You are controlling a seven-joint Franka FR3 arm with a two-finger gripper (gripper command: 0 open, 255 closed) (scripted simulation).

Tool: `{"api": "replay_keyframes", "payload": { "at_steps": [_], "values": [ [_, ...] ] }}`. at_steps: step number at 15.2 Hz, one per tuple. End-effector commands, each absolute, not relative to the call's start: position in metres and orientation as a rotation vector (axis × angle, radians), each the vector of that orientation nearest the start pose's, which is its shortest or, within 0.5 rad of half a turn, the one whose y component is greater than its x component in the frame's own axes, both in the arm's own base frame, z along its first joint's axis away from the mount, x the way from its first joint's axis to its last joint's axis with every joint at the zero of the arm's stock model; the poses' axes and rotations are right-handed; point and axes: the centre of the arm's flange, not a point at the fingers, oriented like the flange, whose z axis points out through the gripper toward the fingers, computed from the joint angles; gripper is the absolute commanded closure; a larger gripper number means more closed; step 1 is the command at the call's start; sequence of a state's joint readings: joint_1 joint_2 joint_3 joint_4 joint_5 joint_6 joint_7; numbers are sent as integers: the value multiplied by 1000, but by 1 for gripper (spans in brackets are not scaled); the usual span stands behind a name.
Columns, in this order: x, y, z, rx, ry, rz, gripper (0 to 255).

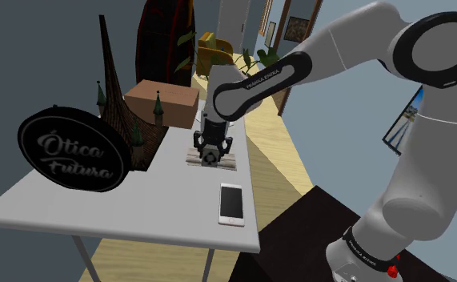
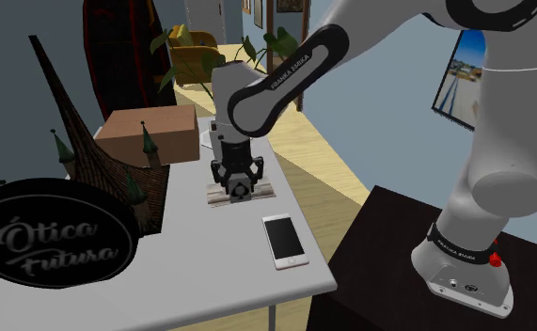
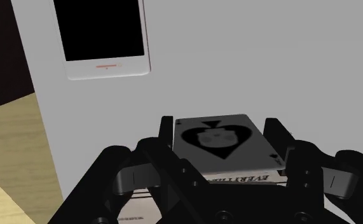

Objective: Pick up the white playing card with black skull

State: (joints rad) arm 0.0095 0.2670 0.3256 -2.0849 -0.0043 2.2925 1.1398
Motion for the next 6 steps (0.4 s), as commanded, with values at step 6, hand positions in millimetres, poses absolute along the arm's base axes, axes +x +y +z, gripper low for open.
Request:
{"api": "replay_keyframes", "payload": {
  "at_steps": [6],
  "values": [
    [545, 186, 328, -2857, 1226, 138, 255]
  ]
}}
